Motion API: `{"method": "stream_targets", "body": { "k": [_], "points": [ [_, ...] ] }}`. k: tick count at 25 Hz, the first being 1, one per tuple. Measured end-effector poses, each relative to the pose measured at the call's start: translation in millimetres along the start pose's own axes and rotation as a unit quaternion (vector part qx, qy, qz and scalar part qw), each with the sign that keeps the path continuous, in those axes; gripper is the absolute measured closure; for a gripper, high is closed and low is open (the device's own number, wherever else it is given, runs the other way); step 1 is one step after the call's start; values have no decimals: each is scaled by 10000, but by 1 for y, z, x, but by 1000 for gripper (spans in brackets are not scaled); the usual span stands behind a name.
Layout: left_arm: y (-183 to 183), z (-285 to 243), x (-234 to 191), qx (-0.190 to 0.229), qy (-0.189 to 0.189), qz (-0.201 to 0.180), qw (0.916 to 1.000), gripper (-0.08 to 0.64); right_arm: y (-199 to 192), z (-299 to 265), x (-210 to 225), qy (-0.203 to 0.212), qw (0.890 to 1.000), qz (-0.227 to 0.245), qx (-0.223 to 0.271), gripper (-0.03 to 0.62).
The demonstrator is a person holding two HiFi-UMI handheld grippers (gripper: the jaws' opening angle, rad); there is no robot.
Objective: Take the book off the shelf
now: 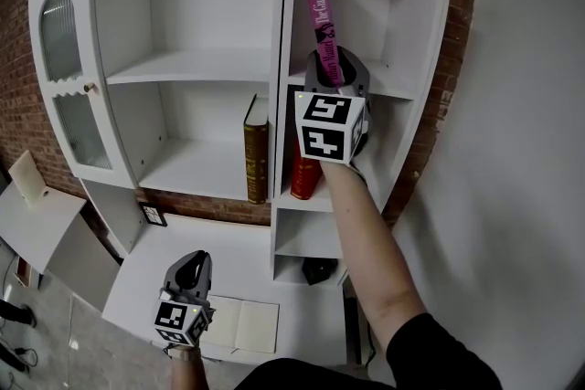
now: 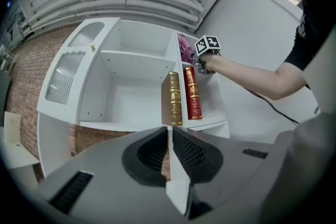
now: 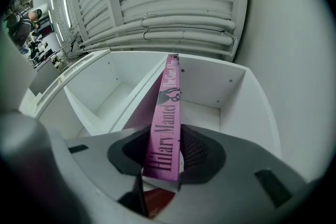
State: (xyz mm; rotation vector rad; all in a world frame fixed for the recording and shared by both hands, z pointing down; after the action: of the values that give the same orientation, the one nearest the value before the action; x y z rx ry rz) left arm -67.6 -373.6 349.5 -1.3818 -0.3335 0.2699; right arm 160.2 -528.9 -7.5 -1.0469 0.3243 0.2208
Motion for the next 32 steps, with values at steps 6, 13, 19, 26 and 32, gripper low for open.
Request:
{"method": "stream_targets", "body": {
  "k": [6, 13, 19, 26, 32],
  "points": [
    [0, 10, 6, -35, -92, -35, 9999, 542, 10, 16, 0, 16, 9999, 14, 115, 446],
    [4, 31, 11, -22, -254, -55, 9997, 541, 24, 42, -3, -49, 9998, 80, 164, 446],
    [6, 53, 15, -1, -424, -26, 9991, 541, 39, 68, -9, -158, 9996, 142, 173, 446],
    [5, 81, 15, -53, -549, 97, 9984, 541, 58, 102, -19, -324, 9989, 275, 211, 446],
    [1, 103, 16, -68, -711, 114, 9974, 541, 72, 128, -34, -300, 9985, 410, 218, 448]
  ]
}}
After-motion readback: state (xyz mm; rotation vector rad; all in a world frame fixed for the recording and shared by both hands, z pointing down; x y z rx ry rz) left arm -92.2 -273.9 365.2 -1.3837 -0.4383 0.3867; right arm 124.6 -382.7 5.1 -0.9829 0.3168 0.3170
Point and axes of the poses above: the fingertips, and each gripper's own axes: z backward along the fingers, x to its right, y out of its top, the point moved 1 cm from there along z, backward along the fingers, and after that the axes turned 2 degrees about y, right-handed, at the moved point
